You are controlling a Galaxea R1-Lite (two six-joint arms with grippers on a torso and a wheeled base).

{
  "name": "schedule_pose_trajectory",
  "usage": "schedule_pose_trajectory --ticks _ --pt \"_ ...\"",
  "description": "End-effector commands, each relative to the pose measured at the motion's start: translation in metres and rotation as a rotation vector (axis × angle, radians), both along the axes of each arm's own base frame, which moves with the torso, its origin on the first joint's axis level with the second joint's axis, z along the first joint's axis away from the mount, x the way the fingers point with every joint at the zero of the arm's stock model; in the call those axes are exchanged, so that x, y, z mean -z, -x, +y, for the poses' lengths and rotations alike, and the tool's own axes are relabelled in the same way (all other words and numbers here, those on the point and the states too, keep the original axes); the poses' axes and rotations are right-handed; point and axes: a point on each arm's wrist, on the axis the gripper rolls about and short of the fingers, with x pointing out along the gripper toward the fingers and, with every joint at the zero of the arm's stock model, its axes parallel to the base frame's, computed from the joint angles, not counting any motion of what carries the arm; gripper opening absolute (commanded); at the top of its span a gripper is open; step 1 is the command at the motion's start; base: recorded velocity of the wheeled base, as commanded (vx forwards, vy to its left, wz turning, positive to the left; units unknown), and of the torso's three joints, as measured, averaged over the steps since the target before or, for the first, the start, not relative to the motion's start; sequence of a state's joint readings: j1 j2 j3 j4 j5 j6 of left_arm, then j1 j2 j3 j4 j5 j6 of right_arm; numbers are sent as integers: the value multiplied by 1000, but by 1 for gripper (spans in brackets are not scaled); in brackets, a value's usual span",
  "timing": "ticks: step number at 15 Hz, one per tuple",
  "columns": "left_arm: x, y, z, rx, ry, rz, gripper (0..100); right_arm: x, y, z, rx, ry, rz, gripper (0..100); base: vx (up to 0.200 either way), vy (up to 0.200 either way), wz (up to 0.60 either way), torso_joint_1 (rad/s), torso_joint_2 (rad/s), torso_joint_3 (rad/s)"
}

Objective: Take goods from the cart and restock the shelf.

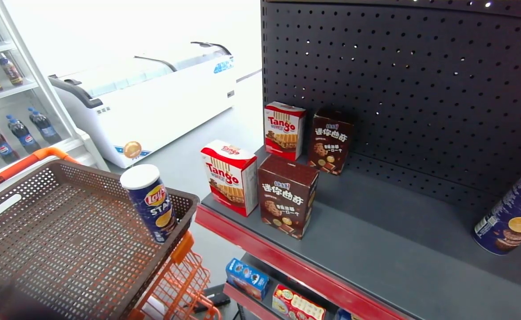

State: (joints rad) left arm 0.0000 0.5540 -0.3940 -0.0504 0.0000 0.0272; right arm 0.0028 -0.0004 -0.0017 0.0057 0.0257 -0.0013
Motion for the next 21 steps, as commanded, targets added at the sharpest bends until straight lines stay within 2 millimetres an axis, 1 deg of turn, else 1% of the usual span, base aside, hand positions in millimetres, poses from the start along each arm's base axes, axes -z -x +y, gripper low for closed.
schedule_pose_trajectory --ticks 1,3,6,8,9,11,13,14,18,21 --pt "6 -76 4 -21 -38 158 100 0 0 0 -1 -1 1 100 0 0 0 0 0 0" --pt "18 -103 4 -18 -50 147 100 0 0 0 -1 0 1 100 0 0 0 0 0 0" --pt "43 -141 1 13 -90 131 100 0 0 0 -1 0 1 100 0 0 0 0 0 0" --pt "60 -156 1 11 -98 124 100 0 0 0 -1 0 1 100 0 0 0 0 0 0" --pt "65 -162 -1 20 -99 122 100 0 0 0 -1 0 1 100 0 0 0 0 0 0" --pt "73 -175 -3 28 -92 131 100 0 0 0 -1 0 1 100 0 0 0 0 0 0" --pt "77 -184 -3 26 -91 121 100 0 0 0 -1 0 1 100 0 0 0 0 0 0" --pt "81 -193 -3 26 -89 115 100 0 0 0 -1 0 1 100 0 0 0 0 0 0" --pt "87 -221 -2 21 -86 97 100 0 0 0 -1 0 1 100 0 0 0 0 0 0" --pt "88 -238 -1 14 -86 81 100 0 0 0 -1 0 1 100 0 0 0 0 0 0"
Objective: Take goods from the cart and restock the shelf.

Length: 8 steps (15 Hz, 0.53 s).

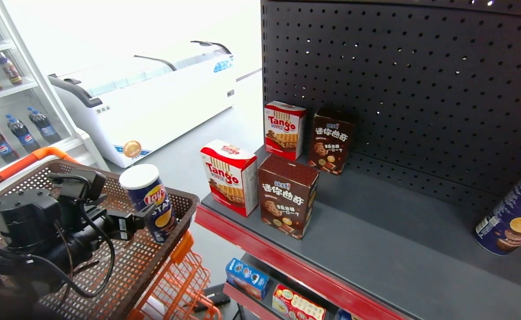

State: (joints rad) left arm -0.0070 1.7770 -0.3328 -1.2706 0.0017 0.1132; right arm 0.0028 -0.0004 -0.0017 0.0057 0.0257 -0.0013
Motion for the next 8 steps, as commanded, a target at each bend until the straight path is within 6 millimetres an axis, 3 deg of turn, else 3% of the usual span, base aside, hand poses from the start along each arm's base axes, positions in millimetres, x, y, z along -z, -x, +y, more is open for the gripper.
schedule_pose_trajectory --ticks 1,8 --pt "7 -13 1 -4 0 15 100 0 0 0 -1 0 1 100 0 0 0 0 0 0" --pt "15 -30 0 -1 0 26 100 0 0 0 -1 0 1 100 0 0 0 0 0 0"
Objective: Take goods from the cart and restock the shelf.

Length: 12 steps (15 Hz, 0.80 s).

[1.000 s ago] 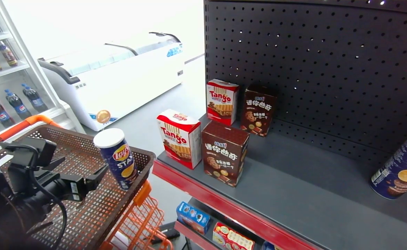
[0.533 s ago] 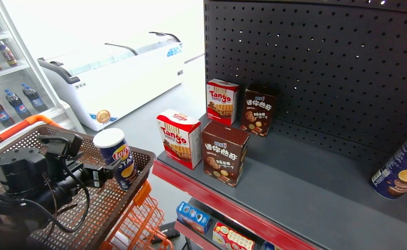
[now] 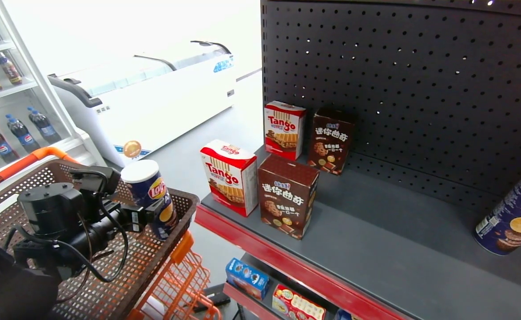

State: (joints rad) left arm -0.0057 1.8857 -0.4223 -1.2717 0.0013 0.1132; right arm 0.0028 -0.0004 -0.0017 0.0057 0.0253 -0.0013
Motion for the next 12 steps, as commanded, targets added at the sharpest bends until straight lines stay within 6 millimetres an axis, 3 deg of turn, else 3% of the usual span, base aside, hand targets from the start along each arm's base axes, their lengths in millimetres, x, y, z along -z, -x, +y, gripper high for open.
schedule_pose_trajectory --ticks 1,12 --pt "6 -4 0 0 0 18 100 0 0 0 -1 0 1 100 0 0 0 0 0 0" --pt "15 -34 -1 -3 30 6 100 0 0 0 -1 0 1 100 0 0 0 0 0 0"
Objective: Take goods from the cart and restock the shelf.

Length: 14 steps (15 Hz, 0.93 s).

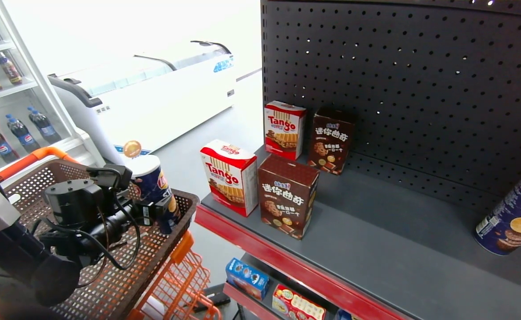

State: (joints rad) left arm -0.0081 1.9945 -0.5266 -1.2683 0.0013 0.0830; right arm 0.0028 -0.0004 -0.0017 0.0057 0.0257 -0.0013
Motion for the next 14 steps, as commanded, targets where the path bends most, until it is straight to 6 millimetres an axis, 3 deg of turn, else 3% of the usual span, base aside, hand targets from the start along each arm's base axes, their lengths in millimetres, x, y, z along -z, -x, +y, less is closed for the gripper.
schedule_pose_trajectory --ticks 1,6,7,10,14 --pt "1 -6 -1 2 0 -5 100 0 0 0 -1 0 1 100 0 0 0 0 0 0" --pt "8 -14 0 -2 5 3 100 0 0 0 -1 0 1 100 0 0 0 0 0 0" --pt "7 -15 0 -1 8 -5 0 0 0 0 -1 -1 1 100 0 0 0 0 0 0" --pt "5 -15 -1 4 -6 -11 0 0 0 0 -1 0 1 100 0 0 0 0 0 0" --pt "-19 1 -2 21 -70 -64 0 0 0 0 -1 0 1 100 0 0 0 0 0 0"
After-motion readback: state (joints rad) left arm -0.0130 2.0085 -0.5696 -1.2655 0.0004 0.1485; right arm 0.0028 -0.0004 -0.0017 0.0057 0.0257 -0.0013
